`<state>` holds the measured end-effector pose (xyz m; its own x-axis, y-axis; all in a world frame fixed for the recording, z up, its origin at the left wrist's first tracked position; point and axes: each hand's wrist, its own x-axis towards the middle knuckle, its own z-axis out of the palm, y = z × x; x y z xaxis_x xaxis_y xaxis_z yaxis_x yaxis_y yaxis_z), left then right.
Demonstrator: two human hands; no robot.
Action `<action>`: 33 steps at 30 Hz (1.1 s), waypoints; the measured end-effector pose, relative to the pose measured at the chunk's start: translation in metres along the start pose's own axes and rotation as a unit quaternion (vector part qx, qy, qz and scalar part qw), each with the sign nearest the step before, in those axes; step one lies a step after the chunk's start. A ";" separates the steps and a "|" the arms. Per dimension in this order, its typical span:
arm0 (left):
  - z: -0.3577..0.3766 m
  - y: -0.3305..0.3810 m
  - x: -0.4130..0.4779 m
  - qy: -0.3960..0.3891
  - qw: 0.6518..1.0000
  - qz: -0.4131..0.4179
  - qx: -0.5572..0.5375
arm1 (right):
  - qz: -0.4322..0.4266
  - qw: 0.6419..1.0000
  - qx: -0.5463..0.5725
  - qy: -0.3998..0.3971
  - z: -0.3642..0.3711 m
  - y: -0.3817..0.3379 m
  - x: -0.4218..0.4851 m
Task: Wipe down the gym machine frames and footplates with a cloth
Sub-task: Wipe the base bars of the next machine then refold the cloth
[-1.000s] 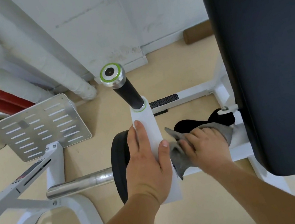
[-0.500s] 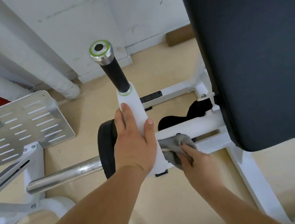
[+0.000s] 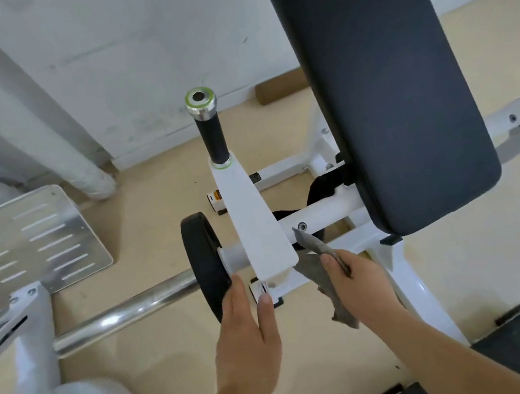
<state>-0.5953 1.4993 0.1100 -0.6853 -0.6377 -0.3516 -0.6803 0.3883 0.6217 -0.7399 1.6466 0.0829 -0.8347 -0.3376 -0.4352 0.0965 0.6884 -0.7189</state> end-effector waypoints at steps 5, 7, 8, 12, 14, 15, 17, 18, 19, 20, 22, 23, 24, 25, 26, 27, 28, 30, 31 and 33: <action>0.029 -0.038 -0.004 -0.112 0.988 0.009 0.101 | 0.018 1.000 -0.002 -0.006 0.011 0.033 -0.002; 0.054 -0.053 0.012 -0.140 0.982 0.008 0.128 | 0.018 1.000 -0.011 0.005 0.022 0.061 0.005; 0.068 -0.061 0.021 -0.154 0.978 0.014 0.142 | 0.022 1.000 0.000 0.014 0.029 0.075 0.007; 0.132 -0.094 0.062 -0.172 0.962 0.012 0.212 | 0.006 0.999 0.037 0.029 0.065 0.129 0.022; 0.161 -0.109 0.085 -0.199 0.956 -0.013 0.217 | -0.034 0.997 0.016 0.060 0.090 0.155 0.044; 0.174 -0.118 0.098 -0.211 0.954 -0.027 0.212 | -0.062 0.995 0.010 0.071 0.105 0.167 0.057; 0.192 -0.139 0.122 -0.205 0.954 -0.020 0.217 | -0.115 0.990 -0.002 0.083 0.134 0.187 0.085; 0.199 -0.149 0.130 -0.192 0.955 -0.011 0.227 | -0.138 0.987 -0.011 0.082 0.147 0.196 0.099; 0.206 -0.160 0.137 -0.183 0.955 -0.005 0.235 | -0.162 0.984 -0.025 0.075 0.160 0.203 0.111; 0.213 -0.171 0.143 -0.179 0.953 -0.002 0.243 | -0.187 0.979 -0.047 0.067 0.171 0.211 0.123; 0.224 -0.186 0.152 -0.181 0.948 0.000 0.262 | -0.244 0.963 -0.102 0.054 0.188 0.222 0.146; 0.229 -0.192 0.156 -0.183 0.945 0.003 0.270 | -0.278 0.950 -0.134 0.048 0.195 0.226 0.156; 0.233 -0.196 0.159 -0.185 0.943 0.010 0.276 | -0.312 0.934 -0.168 0.041 0.202 0.230 0.164; 0.236 -0.198 0.160 -0.184 0.942 0.017 0.280 | -0.337 0.919 -0.205 0.027 0.206 0.235 0.172; 0.238 -0.197 0.160 -0.180 0.941 0.023 0.284 | -0.354 0.904 -0.241 0.015 0.209 0.239 0.179; 0.240 -0.195 0.160 -0.177 0.942 0.024 0.284 | -0.365 0.890 -0.272 0.007 0.209 0.243 0.186; 0.241 -0.191 0.159 -0.177 0.942 0.025 0.285 | -0.374 0.879 -0.294 0.008 0.207 0.246 0.192; 0.243 -0.179 0.156 -0.182 0.944 0.021 0.274 | -0.367 0.871 -0.326 0.017 0.198 0.253 0.202; 0.244 -0.172 0.155 -0.179 0.946 0.024 0.268 | -0.350 0.875 -0.334 0.023 0.189 0.257 0.205; 0.248 -0.159 0.153 -0.158 0.962 0.027 0.221 | -0.309 0.886 -0.343 0.035 0.170 0.264 0.212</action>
<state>-0.6569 1.5050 -0.2161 -0.7203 -0.4024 -0.5651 -0.6377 0.7048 0.3109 -0.7996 1.6477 -0.2915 -0.6476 -0.7617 -0.0204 -0.7229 0.6226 -0.2995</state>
